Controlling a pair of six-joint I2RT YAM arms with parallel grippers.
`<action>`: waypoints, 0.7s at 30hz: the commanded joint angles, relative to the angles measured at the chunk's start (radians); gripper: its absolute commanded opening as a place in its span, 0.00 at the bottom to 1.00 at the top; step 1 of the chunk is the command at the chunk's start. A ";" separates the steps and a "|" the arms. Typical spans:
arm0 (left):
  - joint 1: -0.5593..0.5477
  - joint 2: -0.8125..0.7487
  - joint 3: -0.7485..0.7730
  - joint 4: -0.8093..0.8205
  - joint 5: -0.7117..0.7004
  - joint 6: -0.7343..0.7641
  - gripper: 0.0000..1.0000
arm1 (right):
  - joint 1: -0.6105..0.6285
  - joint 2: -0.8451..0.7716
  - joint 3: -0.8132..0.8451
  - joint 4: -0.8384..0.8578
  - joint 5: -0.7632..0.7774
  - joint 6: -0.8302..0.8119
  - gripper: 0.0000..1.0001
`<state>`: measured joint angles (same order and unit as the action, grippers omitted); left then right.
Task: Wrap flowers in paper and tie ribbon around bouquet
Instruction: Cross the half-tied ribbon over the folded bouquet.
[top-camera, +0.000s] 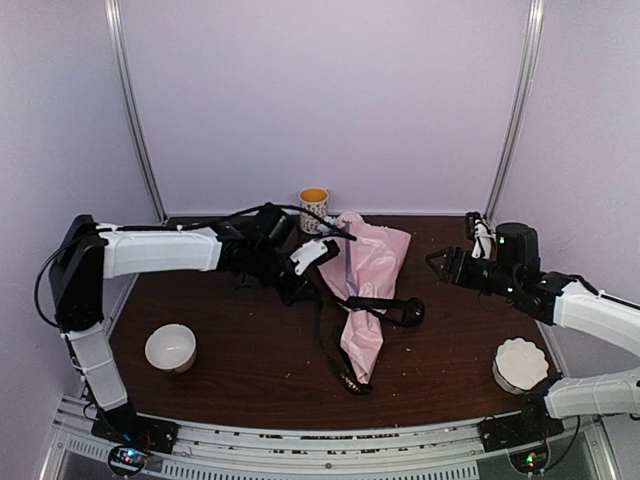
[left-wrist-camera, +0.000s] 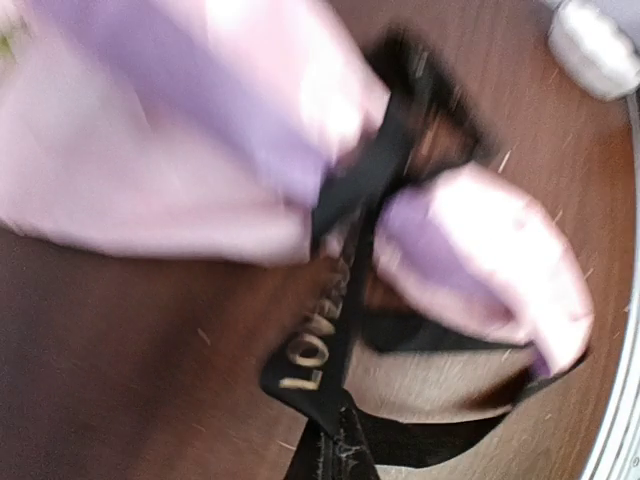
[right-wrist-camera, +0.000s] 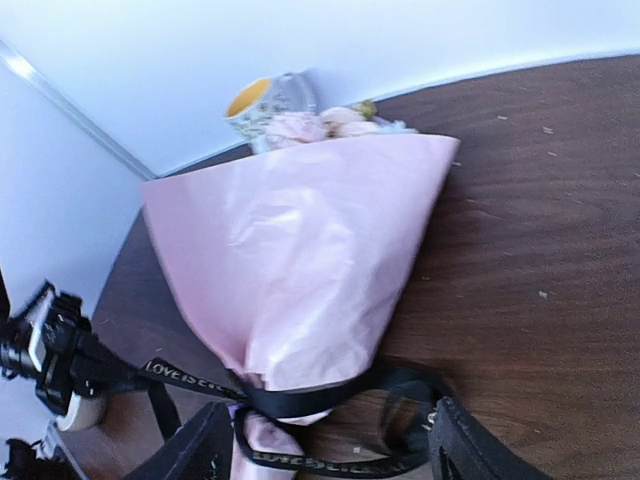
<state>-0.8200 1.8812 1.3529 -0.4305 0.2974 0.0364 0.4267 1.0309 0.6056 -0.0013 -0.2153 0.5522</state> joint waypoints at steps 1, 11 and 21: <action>-0.004 -0.145 0.029 0.150 0.042 0.107 0.00 | 0.045 0.055 0.077 0.144 -0.307 -0.092 0.67; -0.006 -0.105 0.114 0.161 0.159 0.131 0.00 | 0.234 0.340 0.265 0.186 -0.392 -0.156 0.63; -0.006 -0.083 0.092 0.192 0.267 0.125 0.00 | 0.268 0.433 0.319 0.154 -0.492 -0.208 0.53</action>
<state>-0.8204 1.8042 1.4357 -0.3111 0.4934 0.1535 0.6899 1.4712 0.9287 0.1490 -0.6460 0.3756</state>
